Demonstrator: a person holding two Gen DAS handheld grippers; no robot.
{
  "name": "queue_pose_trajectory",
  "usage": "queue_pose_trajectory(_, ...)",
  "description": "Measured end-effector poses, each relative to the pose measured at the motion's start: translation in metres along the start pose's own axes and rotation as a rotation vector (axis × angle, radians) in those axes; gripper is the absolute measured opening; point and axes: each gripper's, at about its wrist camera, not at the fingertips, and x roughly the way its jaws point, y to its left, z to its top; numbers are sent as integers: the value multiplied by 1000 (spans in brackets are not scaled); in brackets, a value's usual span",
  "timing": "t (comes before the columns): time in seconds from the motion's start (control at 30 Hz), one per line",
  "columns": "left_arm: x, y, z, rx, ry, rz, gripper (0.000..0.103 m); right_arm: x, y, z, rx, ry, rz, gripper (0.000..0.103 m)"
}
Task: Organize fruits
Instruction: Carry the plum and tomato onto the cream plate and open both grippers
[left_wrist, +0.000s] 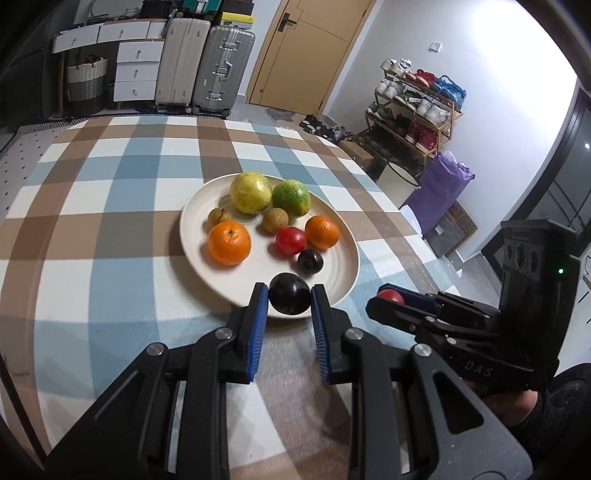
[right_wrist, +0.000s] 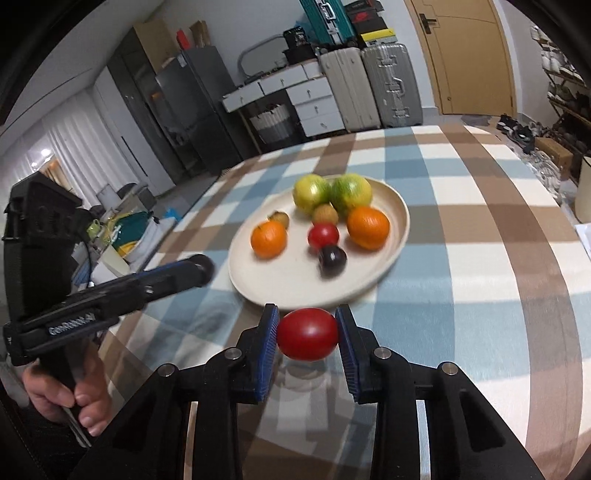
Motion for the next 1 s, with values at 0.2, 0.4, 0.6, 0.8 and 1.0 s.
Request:
queue_pose_trajectory(0.2, 32, 0, 16, 0, 44, -6, 21, 15, -7, 18, 0, -2, 17, 32)
queue_pose_trajectory(0.4, 57, 5, 30, -6, 82, -9, 21, 28, -17, 33, -2, 5, 13, 32)
queue_pose_trajectory(0.6, 79, 8, 37, -8, 118, -20, 21, 36, -25, 46, -7, 1, 8, 32)
queue_pose_trajectory(0.8, 93, 8, 42, -1, 142, -13, 21, 42, -25, 51, -41, -6, -11, 32)
queue_pose_trajectory(1.0, 93, 6, 43, 7, 144, 6, 22, 42, -28, 52, -56, -34, -29, 44)
